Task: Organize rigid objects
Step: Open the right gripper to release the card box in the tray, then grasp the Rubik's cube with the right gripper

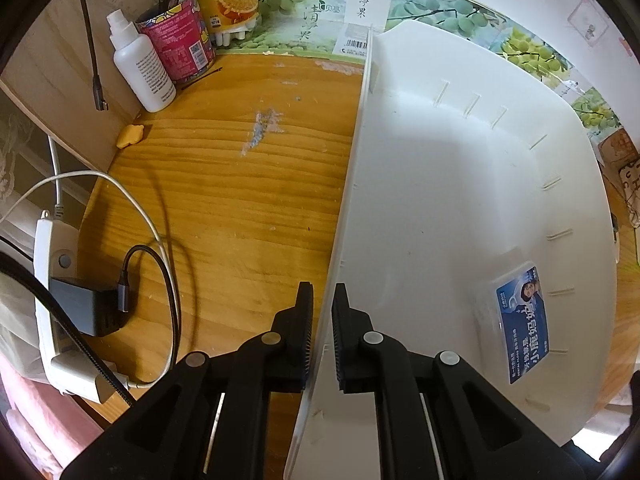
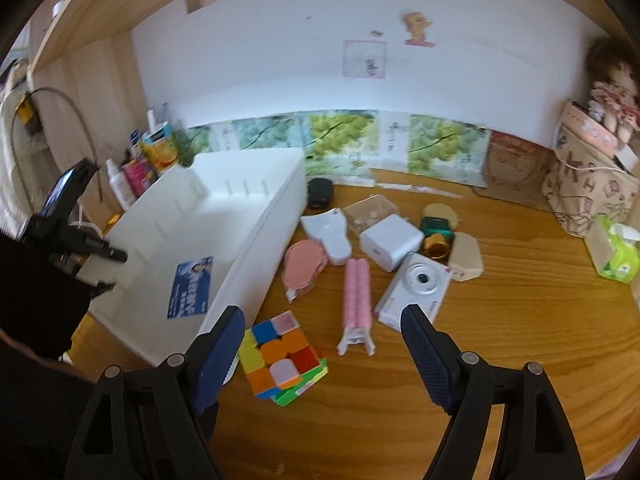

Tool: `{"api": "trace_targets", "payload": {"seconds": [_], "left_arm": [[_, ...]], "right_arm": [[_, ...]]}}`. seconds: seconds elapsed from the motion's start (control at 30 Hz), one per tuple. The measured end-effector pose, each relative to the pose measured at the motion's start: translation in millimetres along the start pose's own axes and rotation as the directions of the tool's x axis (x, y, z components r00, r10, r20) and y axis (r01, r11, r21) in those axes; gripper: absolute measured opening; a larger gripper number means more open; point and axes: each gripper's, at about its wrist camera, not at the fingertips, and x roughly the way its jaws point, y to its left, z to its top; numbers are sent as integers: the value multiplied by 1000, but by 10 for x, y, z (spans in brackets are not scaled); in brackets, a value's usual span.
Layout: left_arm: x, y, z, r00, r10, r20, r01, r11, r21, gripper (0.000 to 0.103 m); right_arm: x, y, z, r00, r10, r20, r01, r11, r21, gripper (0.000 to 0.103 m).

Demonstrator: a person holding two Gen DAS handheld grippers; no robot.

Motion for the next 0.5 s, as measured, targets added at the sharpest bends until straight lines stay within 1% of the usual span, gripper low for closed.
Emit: {"api": "trace_targets", "payload": {"seconds": [0.27, 0.5], "left_arm": [[8, 2, 9, 1000, 0, 0, 0, 1000, 11, 10], [13, 6, 4, 1000, -4, 3, 4, 1000, -3, 10]], "right_arm": [[310, 230, -154, 995, 25, -101, -38, 991, -126, 81], [462, 262, -232, 987, 30, -157, -58, 983, -175, 81]]}}
